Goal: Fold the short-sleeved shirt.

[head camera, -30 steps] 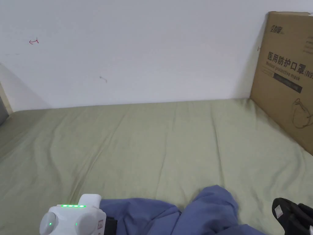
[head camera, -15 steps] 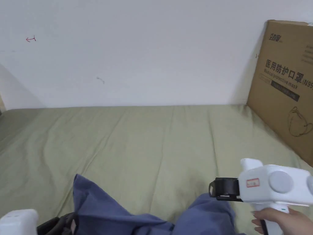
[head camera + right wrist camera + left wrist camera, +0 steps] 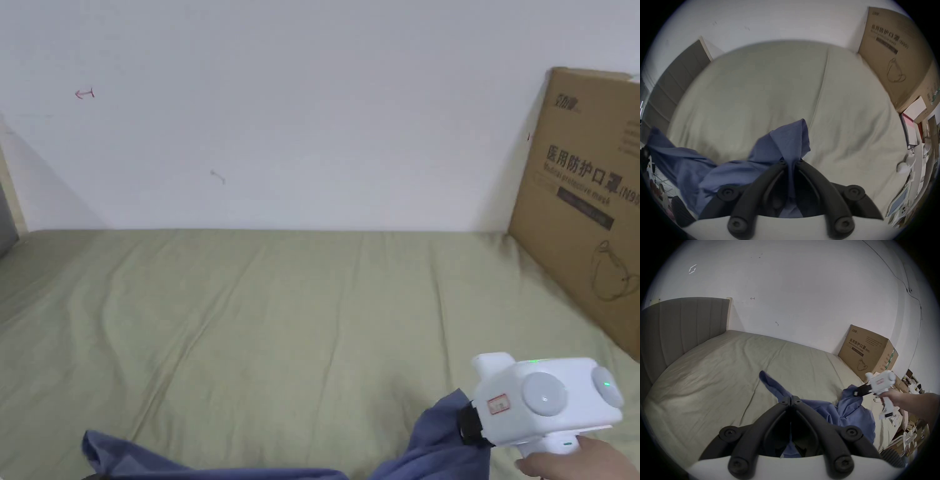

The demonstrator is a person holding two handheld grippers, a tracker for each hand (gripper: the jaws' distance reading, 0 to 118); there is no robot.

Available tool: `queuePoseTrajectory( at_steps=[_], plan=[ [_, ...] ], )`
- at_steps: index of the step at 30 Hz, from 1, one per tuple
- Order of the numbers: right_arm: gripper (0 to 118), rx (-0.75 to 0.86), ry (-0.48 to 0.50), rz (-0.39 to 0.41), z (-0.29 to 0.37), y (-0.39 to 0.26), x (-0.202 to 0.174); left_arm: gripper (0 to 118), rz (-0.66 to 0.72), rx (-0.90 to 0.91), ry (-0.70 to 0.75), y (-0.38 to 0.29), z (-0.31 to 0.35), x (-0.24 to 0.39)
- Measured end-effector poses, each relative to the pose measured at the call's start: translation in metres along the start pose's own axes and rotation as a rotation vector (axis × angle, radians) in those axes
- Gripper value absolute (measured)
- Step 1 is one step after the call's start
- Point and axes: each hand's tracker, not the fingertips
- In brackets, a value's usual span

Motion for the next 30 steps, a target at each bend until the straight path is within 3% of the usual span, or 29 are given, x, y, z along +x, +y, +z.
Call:
queuePoseTrajectory(
  at_steps=[5, 8, 11, 18, 24, 26, 30],
  plan=[
    [2, 0.238, -0.002, -0.136, 0.107, -0.009, 0.024, 0, 0.007, 0.06, 0.003, 0.044, 0.026, -0.011],
    [2, 0.327, 0.001, -0.167, 0.167, -0.007, 0.041, 0, 0.01, 0.116, 0.008, 0.084, 0.042, -0.017],
    [2, 0.363, -0.022, -0.173, 0.218, 0.002, 0.053, 0, -0.064, 0.149, 0.014, 0.132, 0.058, -0.011],
    [2, 0.541, -0.088, -0.142, 0.315, 0.059, 0.046, 0, -0.058, 0.204, -0.051, 0.237, 0.062, 0.024],
    [2, 0.656, -0.095, -0.178, 0.345, 0.127, 0.037, 0, -0.096, 0.241, 0.025, 0.293, 0.023, 0.038],
    [2, 0.688, -0.09, -0.154, 0.341, 0.152, 0.039, 0, -0.077, 0.255, 0.047, 0.308, 0.008, 0.04],
    [2, 0.756, -0.127, -0.18, 0.335, 0.2, 0.035, 0, -0.021, 0.283, 0.043, 0.334, -0.027, 0.041]
  ],
)
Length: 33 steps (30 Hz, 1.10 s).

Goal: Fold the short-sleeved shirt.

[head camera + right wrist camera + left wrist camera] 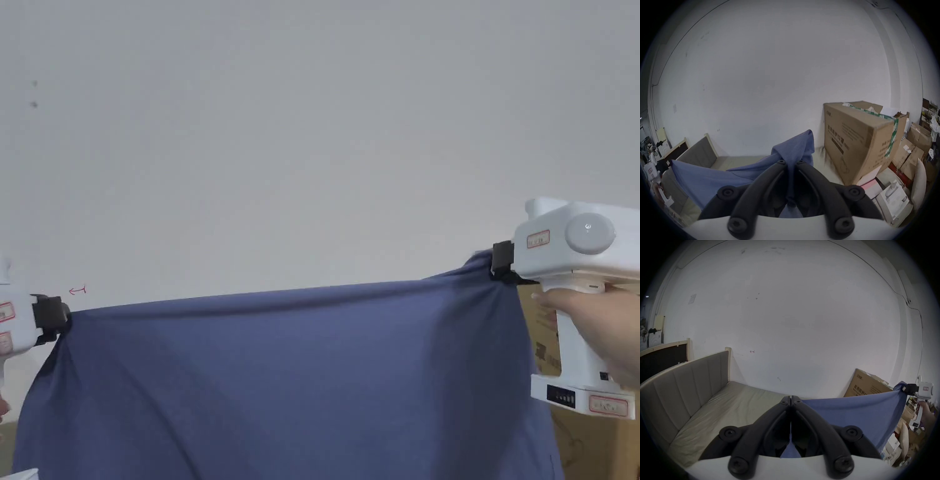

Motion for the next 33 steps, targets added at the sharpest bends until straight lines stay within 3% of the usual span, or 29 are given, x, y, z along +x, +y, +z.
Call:
queuePoseTrajectory(
  at_steps=[10, 17, 20, 24, 27, 33],
  plan=[
    [2, 0.234, -0.092, 0.05, -0.053, 0.046, -0.024, 0, -0.095, 0.148, 0.038, 0.021, -0.074, 0.016],
    [2, 0.299, -0.176, 0.109, -0.065, 0.002, -0.027, 0, -0.114, 0.171, 0.066, -0.015, -0.087, 0.021],
    [2, 0.149, -0.159, 0.087, -0.077, -0.061, -0.011, 0, -0.072, 0.028, 0.08, -0.065, -0.093, 0.008],
    [2, -0.146, -0.147, -0.015, -0.077, -0.199, 0.023, 0, 0.002, -0.3, 0.03, -0.168, -0.084, -0.023],
    [2, -0.398, -0.141, -0.033, -0.06, -0.299, 0.055, 0, -0.03, -0.53, 0.0, -0.247, -0.053, -0.045],
    [2, -0.703, -0.093, -0.036, 0.034, -0.406, 0.102, 0, 0.01, -0.783, -0.058, -0.326, 0.033, -0.075]
  ],
)
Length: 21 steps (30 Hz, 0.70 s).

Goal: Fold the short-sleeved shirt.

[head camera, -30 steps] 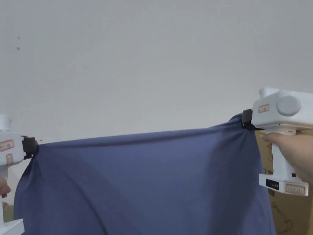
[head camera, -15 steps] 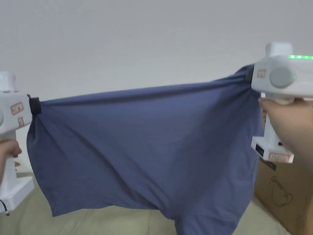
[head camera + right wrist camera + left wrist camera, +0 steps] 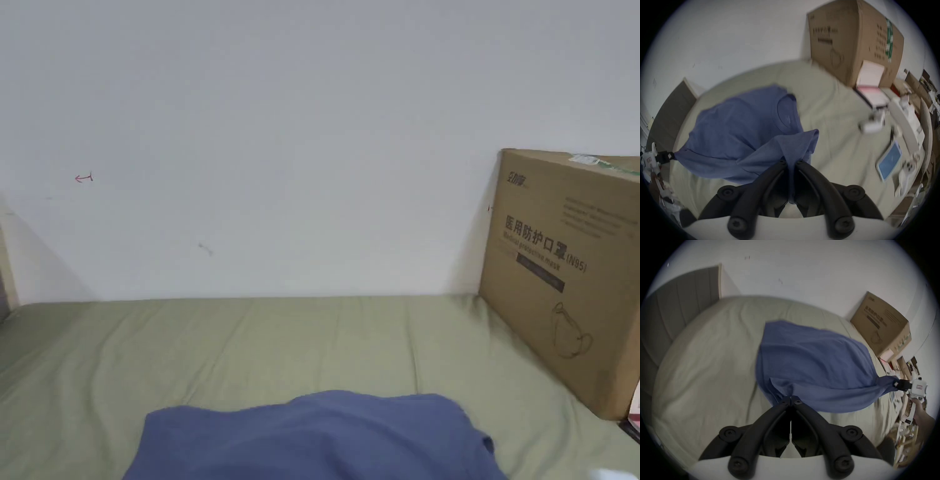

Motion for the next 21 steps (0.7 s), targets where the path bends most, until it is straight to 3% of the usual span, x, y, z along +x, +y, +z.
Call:
queuePoseTrajectory(
  at_steps=[4, 8, 15, 16, 17, 18, 19, 20, 21],
  plan=[
    [2, -0.016, 0.008, 0.128, 0.051, -0.058, 0.02, 0, -0.072, -0.055, 0.018, -0.051, 0.044, 0.004],
    [2, -0.056, 0.012, 0.171, 0.083, -0.094, 0.034, 0, -0.028, -0.13, -0.024, -0.08, 0.078, 0.005],
    [3, -0.157, 0.039, 0.157, 0.086, -0.129, 0.04, 0, -0.104, -0.168, -0.004, -0.104, 0.093, 0.006],
    [5, -0.154, 0.039, 0.153, 0.085, -0.13, 0.039, 7, -0.102, -0.158, -0.005, -0.103, 0.094, 0.004],
    [8, -0.147, 0.037, 0.146, 0.084, -0.131, 0.037, 22, -0.093, -0.146, -0.01, -0.103, 0.095, 0.007],
    [23, -0.129, 0.026, 0.13, 0.084, -0.13, 0.036, 44, -0.088, -0.124, 0.005, -0.103, 0.096, 0.007],
    [60, -0.105, 0.024, 0.113, 0.086, -0.13, 0.036, 82, -0.097, -0.089, 0.03, -0.102, 0.099, 0.007],
    [90, -0.088, 0.031, 0.093, 0.087, -0.13, 0.037, 104, -0.096, -0.072, 0.031, -0.102, 0.101, 0.006],
    [110, -0.077, 0.032, 0.066, 0.088, -0.129, 0.037, 117, -0.085, -0.063, 0.027, -0.102, 0.104, 0.005]
  ],
)
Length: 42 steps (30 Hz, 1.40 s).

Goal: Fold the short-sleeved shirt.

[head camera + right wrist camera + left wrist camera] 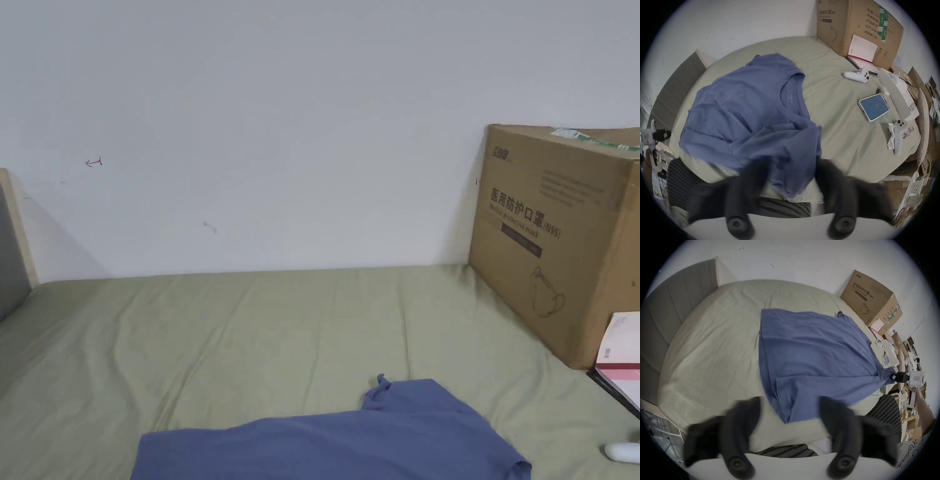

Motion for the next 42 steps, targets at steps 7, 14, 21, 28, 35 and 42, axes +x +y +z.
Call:
queuePoseTrajectory(
  at_steps=[7, 14, 21, 28, 35, 42],
  plan=[
    [117, 0.196, -0.003, 0.028, 0.045, 0.018, -0.023, 117, 0.002, 0.168, -0.06, 0.012, 0.036, 0.014],
    [110, 0.663, 0.139, 0.081, 0.108, 0.036, -0.099, 71, -0.13, 0.637, -0.035, 0.028, 0.088, 0.083],
    [2, 0.853, 0.234, 0.004, 0.116, 0.051, -0.147, 1, -0.103, 0.811, -0.04, 0.031, 0.094, 0.126],
    [2, 0.819, 0.287, 0.078, 0.092, 0.085, -0.147, 0, 0.045, 0.368, -0.013, 0.163, 0.039, 0.052],
    [2, 0.764, 0.252, 0.184, 0.038, 0.114, -0.158, 42, 0.05, 0.068, 0.046, 0.246, -0.119, -0.04],
    [2, 0.68, 0.249, 0.122, -0.025, 0.135, -0.149, 113, 0.1, -0.055, 0.109, 0.243, -0.236, -0.074]
  ],
)
